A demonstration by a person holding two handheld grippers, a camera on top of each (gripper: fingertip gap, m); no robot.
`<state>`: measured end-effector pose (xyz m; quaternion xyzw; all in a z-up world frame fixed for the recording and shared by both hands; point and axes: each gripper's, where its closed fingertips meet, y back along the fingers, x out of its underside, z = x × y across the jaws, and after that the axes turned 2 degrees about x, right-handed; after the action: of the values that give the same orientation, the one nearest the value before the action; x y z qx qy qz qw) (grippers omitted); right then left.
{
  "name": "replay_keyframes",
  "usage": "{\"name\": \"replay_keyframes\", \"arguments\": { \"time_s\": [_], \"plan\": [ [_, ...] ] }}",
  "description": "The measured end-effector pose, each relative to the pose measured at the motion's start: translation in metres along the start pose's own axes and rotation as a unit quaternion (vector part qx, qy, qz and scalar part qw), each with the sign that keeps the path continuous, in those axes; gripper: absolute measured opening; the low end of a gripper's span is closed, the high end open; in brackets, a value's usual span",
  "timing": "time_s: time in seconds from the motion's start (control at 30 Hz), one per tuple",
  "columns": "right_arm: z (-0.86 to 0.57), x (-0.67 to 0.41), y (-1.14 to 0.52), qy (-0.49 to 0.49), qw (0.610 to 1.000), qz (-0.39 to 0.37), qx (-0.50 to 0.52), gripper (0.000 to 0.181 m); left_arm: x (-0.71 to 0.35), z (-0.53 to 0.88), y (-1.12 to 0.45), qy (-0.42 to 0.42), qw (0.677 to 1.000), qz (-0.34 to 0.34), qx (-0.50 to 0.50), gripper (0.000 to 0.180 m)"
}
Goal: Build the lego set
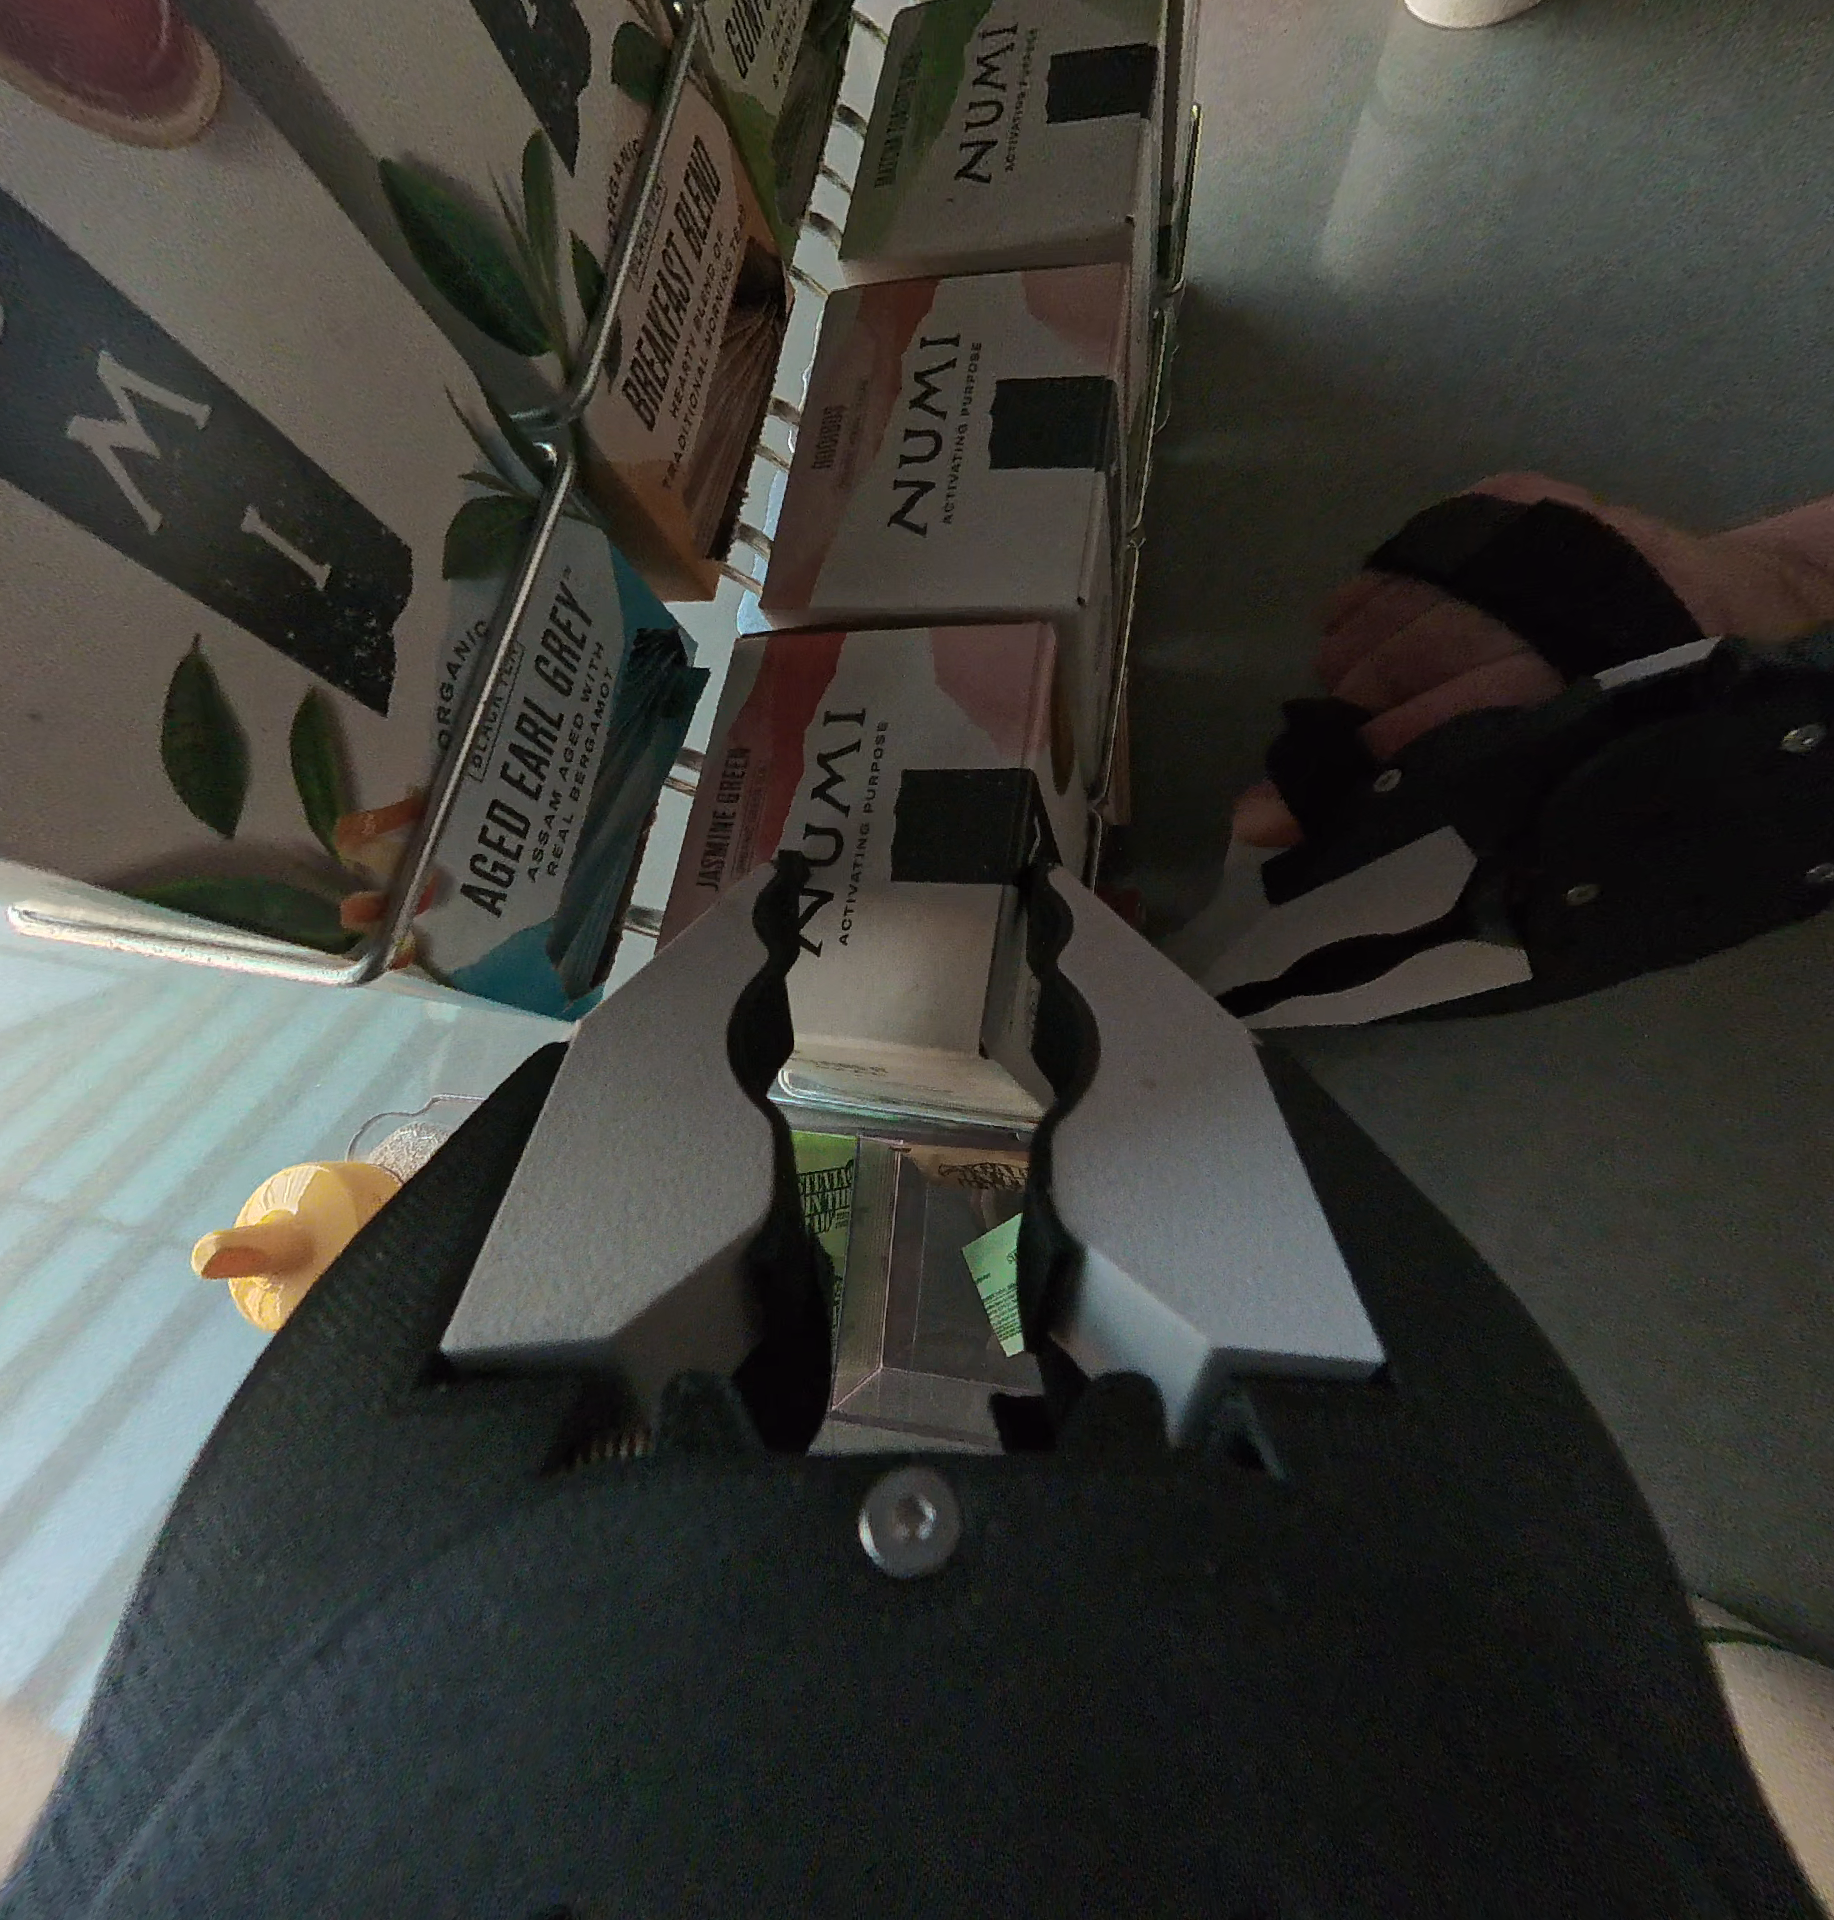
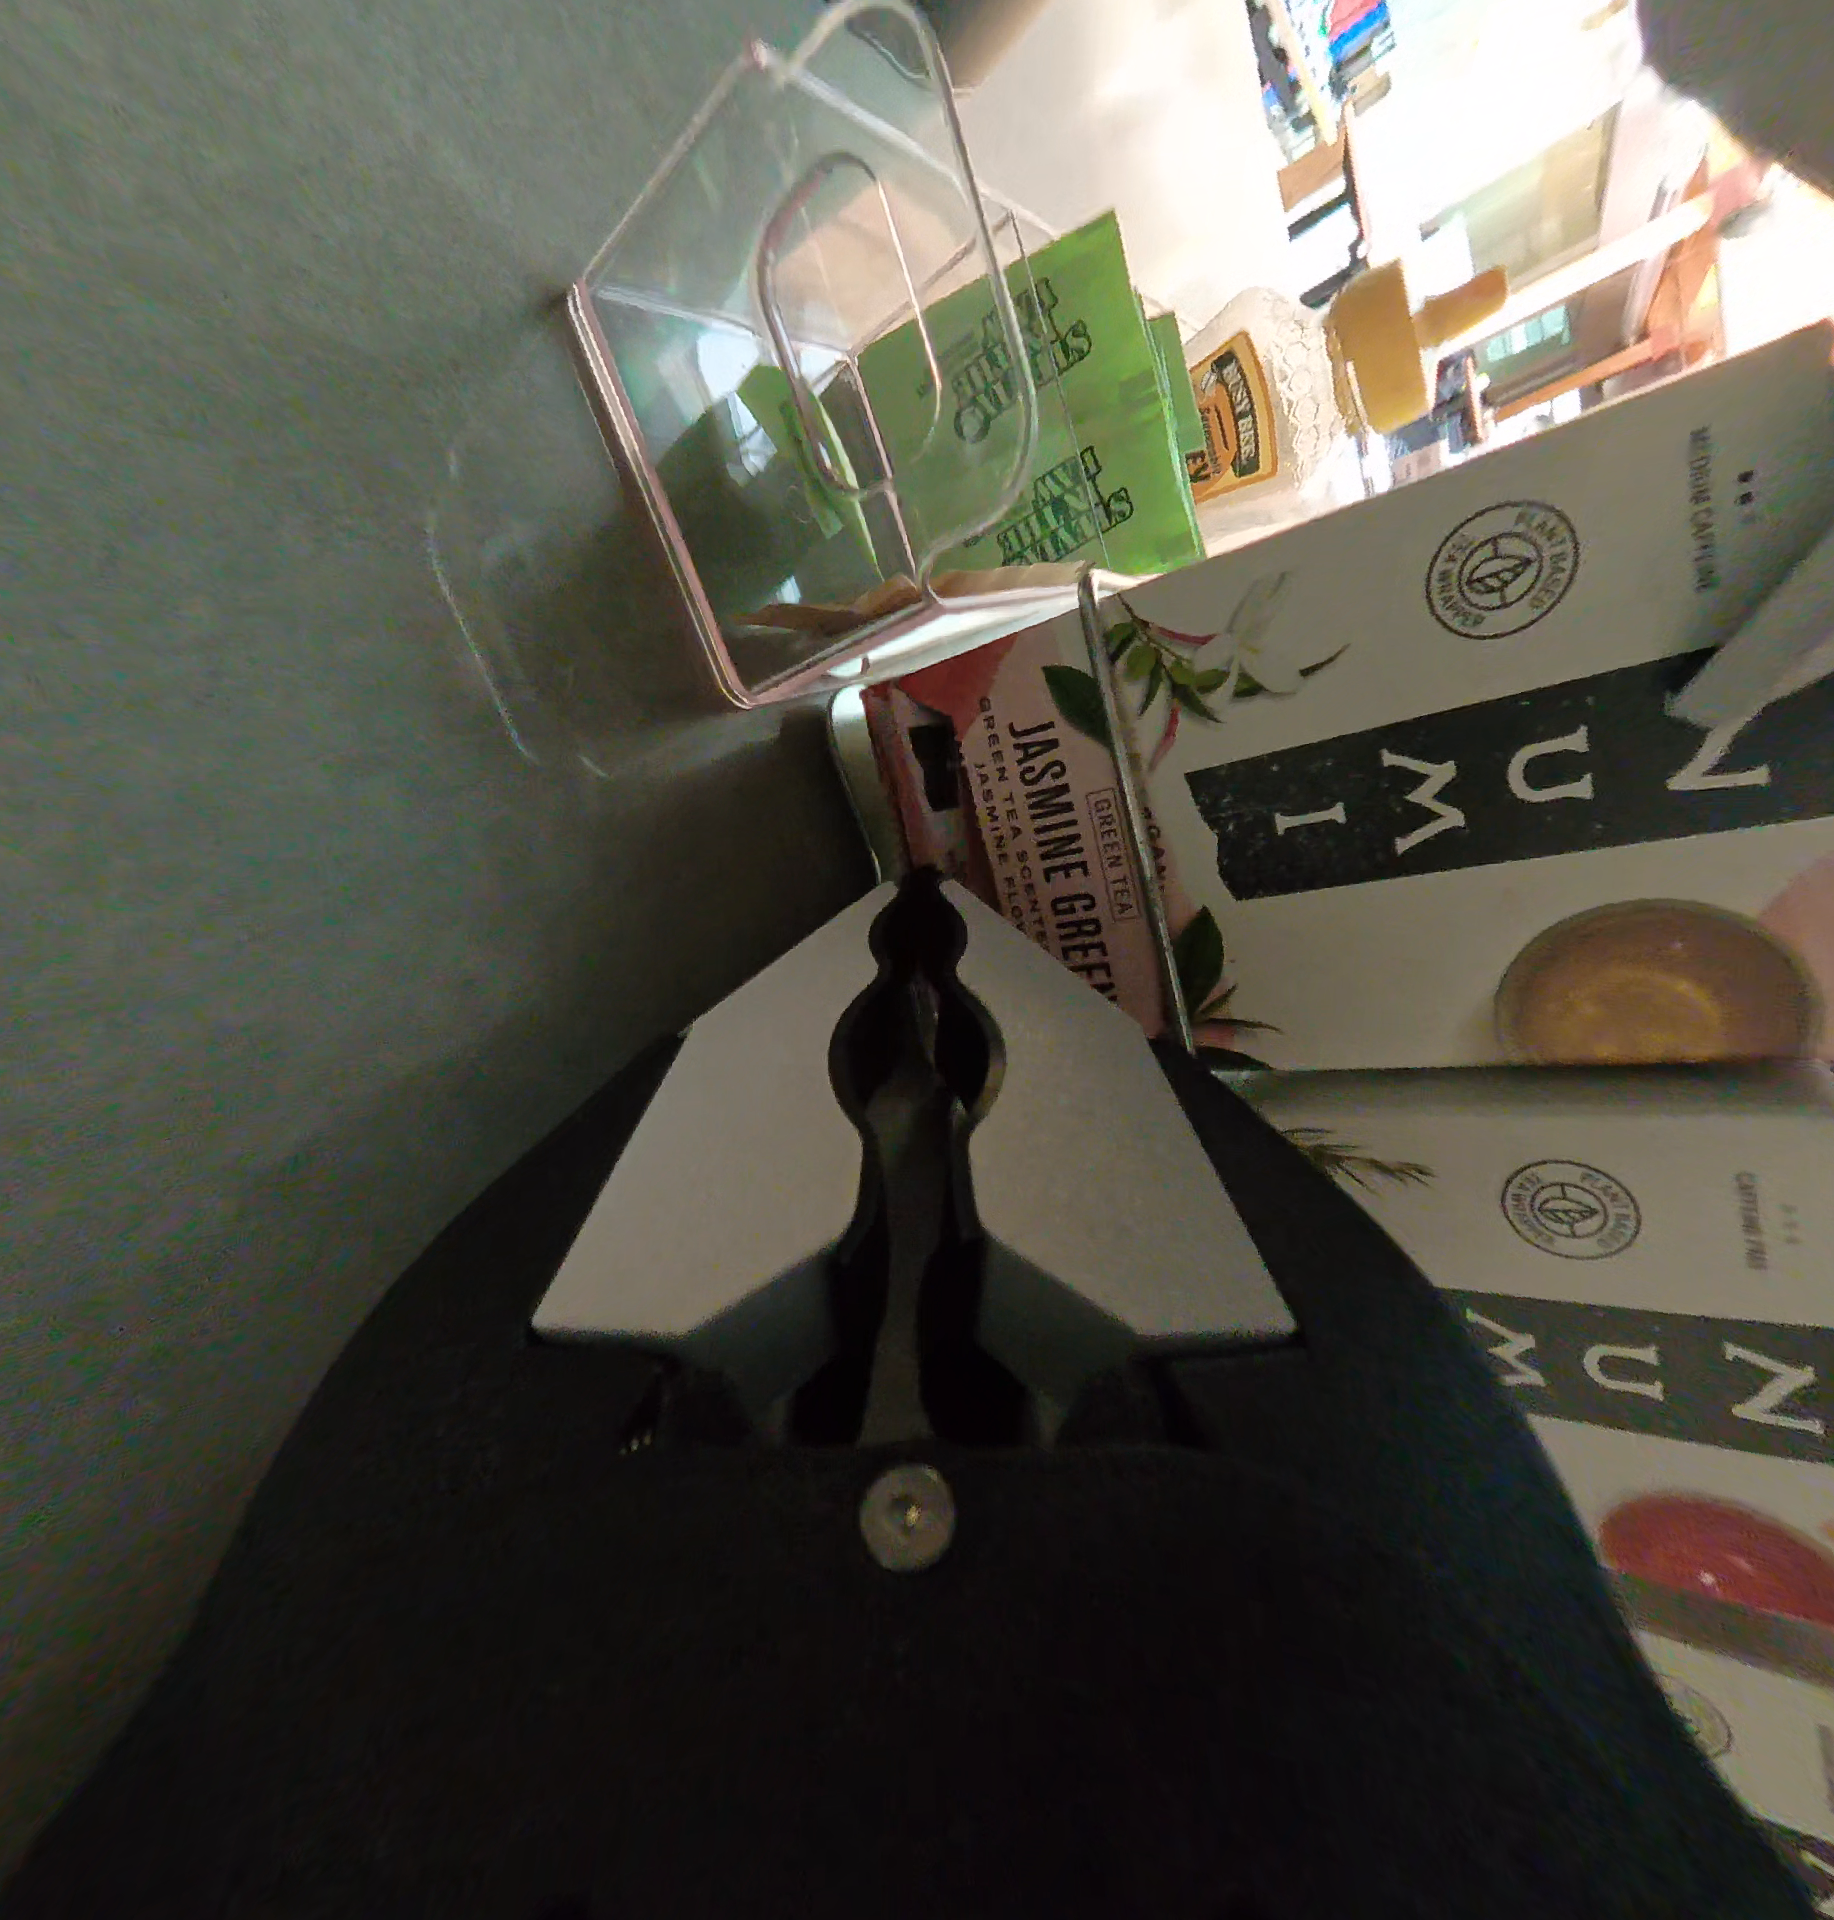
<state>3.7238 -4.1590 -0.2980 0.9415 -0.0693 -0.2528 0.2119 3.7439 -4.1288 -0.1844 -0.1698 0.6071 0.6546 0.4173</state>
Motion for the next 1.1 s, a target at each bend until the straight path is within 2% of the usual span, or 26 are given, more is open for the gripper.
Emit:
{"name": "replay_keyframes", "arguments": {
  "time_s": [0.4, 0.5, 0.73, 1.1],
  "plan": [
    [0.005, 0.000, 0.008, -0.035, 0.999, -0.023, -0.025, 0.000, 0.000, -0.002, -0.001, -0.002, 1.000, -0.002, 0.000, 0.042],
    [0.010, -0.004, 0.009, -0.063, 0.996, -0.032, -0.049, 0.012, -0.001, -0.002, -0.001, -0.002, 1.000, -0.002, 0.000, 0.042],
    [0.004, -0.012, 0.012, -0.128, 0.987, -0.060, -0.076, 0.005, -0.001, -0.002, -0.001, 0.000, 1.000, -0.004, 0.000, 0.042],
    [0.003, -0.008, 0.007, -0.121, 0.988, -0.053, -0.079, 0.005, -0.001, -0.002, -0.001, 0.001, 1.000, -0.003, -0.002, 0.042]
  ]
}}
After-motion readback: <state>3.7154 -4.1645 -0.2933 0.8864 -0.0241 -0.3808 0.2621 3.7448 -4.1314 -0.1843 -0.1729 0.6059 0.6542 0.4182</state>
